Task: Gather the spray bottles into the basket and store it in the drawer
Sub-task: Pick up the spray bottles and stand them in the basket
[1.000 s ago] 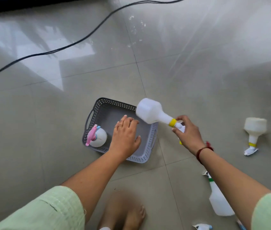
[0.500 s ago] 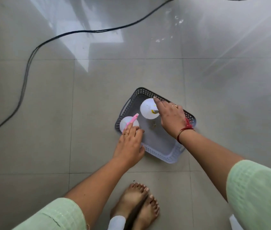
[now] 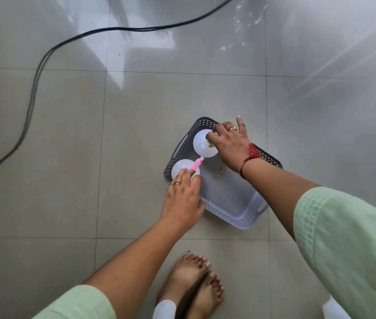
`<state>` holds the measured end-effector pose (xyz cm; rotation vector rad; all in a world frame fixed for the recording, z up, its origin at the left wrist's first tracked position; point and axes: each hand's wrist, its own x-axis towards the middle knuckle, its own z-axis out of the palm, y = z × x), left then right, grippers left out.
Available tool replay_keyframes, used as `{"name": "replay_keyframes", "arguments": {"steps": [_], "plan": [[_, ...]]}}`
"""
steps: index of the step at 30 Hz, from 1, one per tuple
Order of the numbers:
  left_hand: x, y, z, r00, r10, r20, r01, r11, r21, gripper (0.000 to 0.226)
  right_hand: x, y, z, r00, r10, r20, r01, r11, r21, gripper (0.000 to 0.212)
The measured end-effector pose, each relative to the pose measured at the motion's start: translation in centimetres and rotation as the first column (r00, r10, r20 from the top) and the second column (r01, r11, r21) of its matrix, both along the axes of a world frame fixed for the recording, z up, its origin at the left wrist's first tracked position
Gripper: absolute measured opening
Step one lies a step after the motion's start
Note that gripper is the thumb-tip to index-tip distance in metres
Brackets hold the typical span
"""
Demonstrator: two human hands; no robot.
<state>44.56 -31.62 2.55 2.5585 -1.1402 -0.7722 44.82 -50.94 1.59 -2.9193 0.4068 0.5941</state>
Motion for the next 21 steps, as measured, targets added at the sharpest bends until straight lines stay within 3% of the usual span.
{"name": "replay_keyframes", "arguments": {"steps": [3,7,12,16,21], "plan": [[-0.3,-0.3,-0.4,0.999,-0.029,0.033,0.029,1.0,0.002,0.044,0.5,-0.3,-0.1,1.0,0.0,0.015,0.0,1.0,-0.001,0.045],[0.1,-0.6,-0.2,0.994,-0.057,0.089,0.058,0.998,-0.016,0.048,0.2,-0.7,0.1,0.999,-0.027,0.021,0.027,1.0,-0.009,0.06],[-0.8,-1.4,1.1,0.971,-0.148,0.187,0.165,0.983,-0.08,0.045,-3.9,-0.4,1.6,0.967,-0.216,0.135,0.213,0.976,0.037,0.07],[-4.6,-2.7,2.1,0.93,-0.31,0.199,0.33,0.941,-0.075,0.05,-11.4,0.4,2.4,0.918,-0.381,0.115,0.372,0.924,0.093,0.068],[-12.1,-4.0,3.2,0.849,-0.513,0.128,0.523,0.85,-0.066,0.054,-24.4,2.3,2.4,0.79,-0.611,-0.057,0.613,0.783,0.103,0.065]]}}
